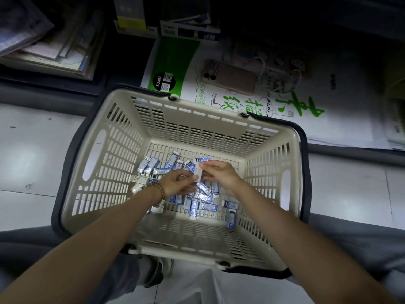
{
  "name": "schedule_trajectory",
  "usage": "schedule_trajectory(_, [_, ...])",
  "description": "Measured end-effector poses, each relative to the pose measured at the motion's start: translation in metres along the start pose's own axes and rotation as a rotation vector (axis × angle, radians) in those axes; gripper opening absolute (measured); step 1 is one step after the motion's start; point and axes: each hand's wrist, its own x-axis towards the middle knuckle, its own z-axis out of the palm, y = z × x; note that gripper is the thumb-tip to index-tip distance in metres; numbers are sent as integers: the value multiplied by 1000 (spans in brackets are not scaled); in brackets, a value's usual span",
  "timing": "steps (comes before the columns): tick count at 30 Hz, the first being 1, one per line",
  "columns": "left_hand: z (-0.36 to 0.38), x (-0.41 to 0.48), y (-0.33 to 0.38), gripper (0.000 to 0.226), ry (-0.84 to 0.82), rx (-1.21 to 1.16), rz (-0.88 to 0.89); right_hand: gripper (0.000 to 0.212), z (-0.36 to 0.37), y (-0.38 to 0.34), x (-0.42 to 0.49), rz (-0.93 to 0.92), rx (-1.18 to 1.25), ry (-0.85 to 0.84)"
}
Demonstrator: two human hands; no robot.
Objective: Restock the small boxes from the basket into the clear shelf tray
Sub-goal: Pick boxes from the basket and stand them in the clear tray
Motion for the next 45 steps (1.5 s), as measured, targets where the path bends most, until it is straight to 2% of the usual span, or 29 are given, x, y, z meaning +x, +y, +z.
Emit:
schedule_trajectory(3, [-6, 1, -2, 26, 28, -77, -35, 29, 2, 8, 3, -39, -105, -19])
schedule_trajectory(6, [-19, 2, -6, 8, 126, -106, -45, 38, -17, 24, 9, -69, -269, 240])
schedule_trajectory(8, [-32, 1, -7, 8, 228, -87, -56, 53, -25, 37, 13, 18, -317, 303])
schedule_trajectory(11, [-49, 0, -6, 22, 336, -13, -39, 61, -17, 51, 18, 71, -390, 270])
schedule_trajectory(16, [-68, 3, -11, 25, 403, 1, -71, 34, 5, 59, 24, 25, -422, 444])
schedule_trajectory(19, [-69, 4, -13, 22, 412, 9, -77, 31, 16, 54, 27, 49, -385, 478])
schedule_trajectory(22, [-67, 3, -11, 6, 419, -72, -68, 28, 20, 51, 24, 63, -388, 468])
schedule_trajectory(24, [-66, 1, -9, 6, 408, -136, -65, 25, 17, 51, 21, 57, -338, 472])
schedule_trajectory(28, [-60, -4, -2, 24, 398, -159, 0, 15, 1, 39, 11, 101, -213, 486])
schedule_trajectory(30, [-57, -8, 5, 28, 416, -226, 37, 20, -1, 25, 6, 102, -86, 453])
schedule_trajectory(33, [-56, -15, 16, 33, 411, -359, 37, 28, 13, -6, -7, -2, 100, 252])
schedule_trajectory(36, [-61, -26, 32, 20, 357, -483, 93, 25, 38, -38, -18, -110, 206, 41])
schedule_trajectory(38, [-67, -38, 48, 17, 342, -547, 127, 25, 56, -54, -23, -162, 269, -37])
schedule_trajectory(40, [-72, -53, 60, 28, 314, -455, 162, 25, 74, -66, -27, -185, 291, -65])
schedule_trajectory(42, [-75, -72, 64, 29, 293, -282, 230, 19, 90, -70, -29, -194, 279, -97])
schedule_trajectory(45, [-81, -99, 59, 25, 388, -131, 330, 10, 110, -71, -30, -198, 298, -173])
